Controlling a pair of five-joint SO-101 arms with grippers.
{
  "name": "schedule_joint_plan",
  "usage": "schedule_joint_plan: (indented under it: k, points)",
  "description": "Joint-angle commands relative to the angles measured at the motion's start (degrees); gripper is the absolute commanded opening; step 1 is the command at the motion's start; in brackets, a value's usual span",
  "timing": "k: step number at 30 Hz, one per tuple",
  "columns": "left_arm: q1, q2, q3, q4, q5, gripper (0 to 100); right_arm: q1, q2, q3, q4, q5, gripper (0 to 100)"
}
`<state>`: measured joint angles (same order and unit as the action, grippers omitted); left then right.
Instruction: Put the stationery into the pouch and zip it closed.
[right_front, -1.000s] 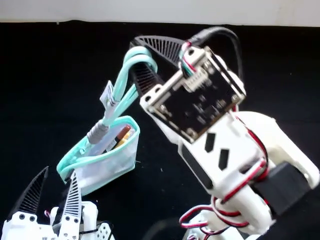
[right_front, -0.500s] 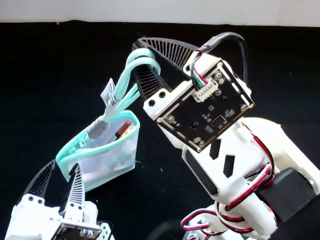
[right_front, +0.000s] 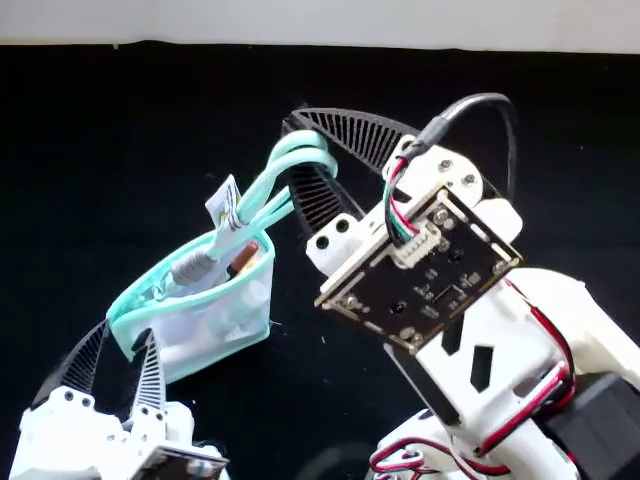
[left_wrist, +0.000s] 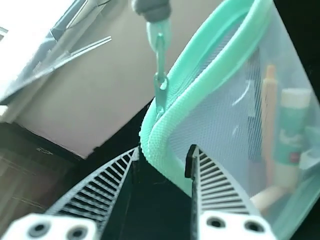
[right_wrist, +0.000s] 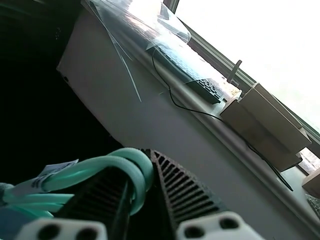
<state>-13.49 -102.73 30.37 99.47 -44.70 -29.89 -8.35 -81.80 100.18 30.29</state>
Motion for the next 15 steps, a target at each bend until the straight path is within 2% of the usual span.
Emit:
schedule_joint_plan:
  k: [1,6,15]
  points:
    - [-1.63,0.04,-0.13,0.18,-2.64,18,0.75,-0.84,-0.92,0.75,0.88,0.7]
    - [-5.41,-1.1,0.31,0.09,-2.81,18,0.75,-0.84,-0.92,0.75,0.88,0.7]
    - [-5.23,-1.27,-0.31,-1.05,-0.97,18,0.57,-0.22,-0.75,-1.98,0.44,0.7]
